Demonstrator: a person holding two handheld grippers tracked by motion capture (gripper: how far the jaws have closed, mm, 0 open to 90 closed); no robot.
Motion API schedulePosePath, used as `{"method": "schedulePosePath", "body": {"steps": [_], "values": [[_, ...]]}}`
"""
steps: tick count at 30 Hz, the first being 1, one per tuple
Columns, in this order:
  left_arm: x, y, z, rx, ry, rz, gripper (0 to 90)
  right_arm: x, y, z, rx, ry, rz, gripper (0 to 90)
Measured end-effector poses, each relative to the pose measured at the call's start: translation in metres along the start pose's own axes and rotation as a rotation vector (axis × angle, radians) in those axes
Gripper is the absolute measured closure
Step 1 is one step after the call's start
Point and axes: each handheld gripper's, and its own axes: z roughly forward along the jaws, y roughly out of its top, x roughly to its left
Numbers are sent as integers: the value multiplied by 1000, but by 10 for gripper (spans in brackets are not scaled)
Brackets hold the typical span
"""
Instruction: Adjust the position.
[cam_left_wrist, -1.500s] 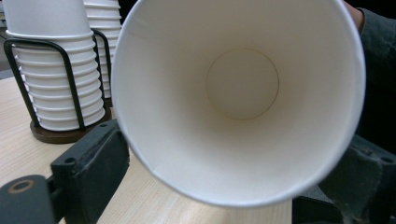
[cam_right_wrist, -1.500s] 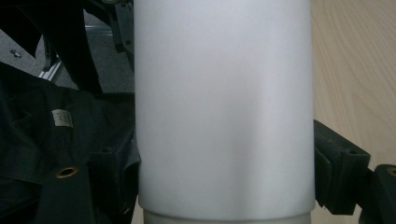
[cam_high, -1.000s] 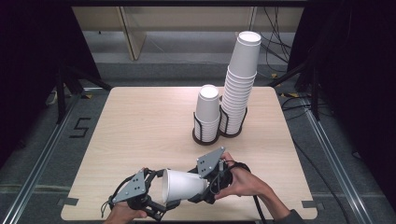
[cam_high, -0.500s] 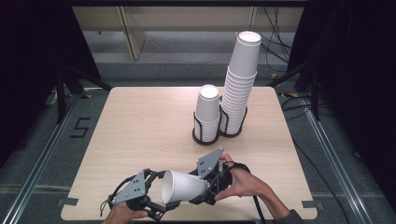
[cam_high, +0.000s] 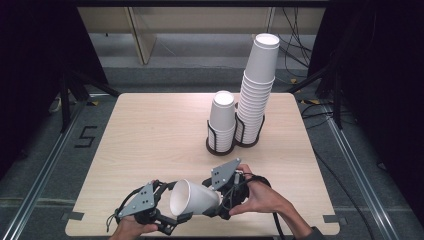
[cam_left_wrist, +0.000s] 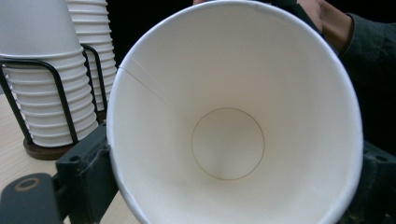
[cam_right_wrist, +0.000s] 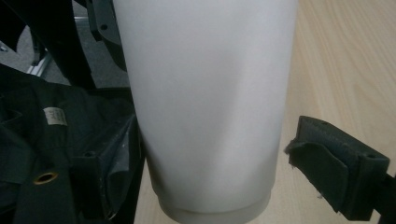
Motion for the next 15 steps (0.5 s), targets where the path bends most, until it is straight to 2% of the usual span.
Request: {"method": "schedulePosePath", "body": {"steps": [4, 6, 8, 9, 10, 11, 13, 14, 15], "values": [[1, 1, 0, 15, 23, -13, 97, 5, 4, -1, 15, -21, -14, 159], [1, 1, 1, 21, 34, -12, 97, 8, 7, 2, 44, -69, -40, 159], [0, 2, 1, 45, 49, -14, 97, 11, 10, 4, 69, -88, -44, 163], [0, 2, 1, 48, 52, -16, 97, 11, 10, 7, 73, -100, -69, 165], [0, 2, 1, 53, 57, -20, 97, 13, 11, 8, 79, -99, -53, 169], [0, 2, 2, 54, 59, -24, 97, 13, 11, 11, 92, -118, -71, 168], [-2, 2, 2, 54, 55, -25, 97, 14, 11, 16, 109, -125, -74, 175], [-3, 2, 3, 51, 55, -24, 97, 14, 11, 18, 114, -119, -71, 217], [-3, 2, 3, 44, 57, -27, 96, 13, 10, 20, 115, -114, -66, 219]]}}
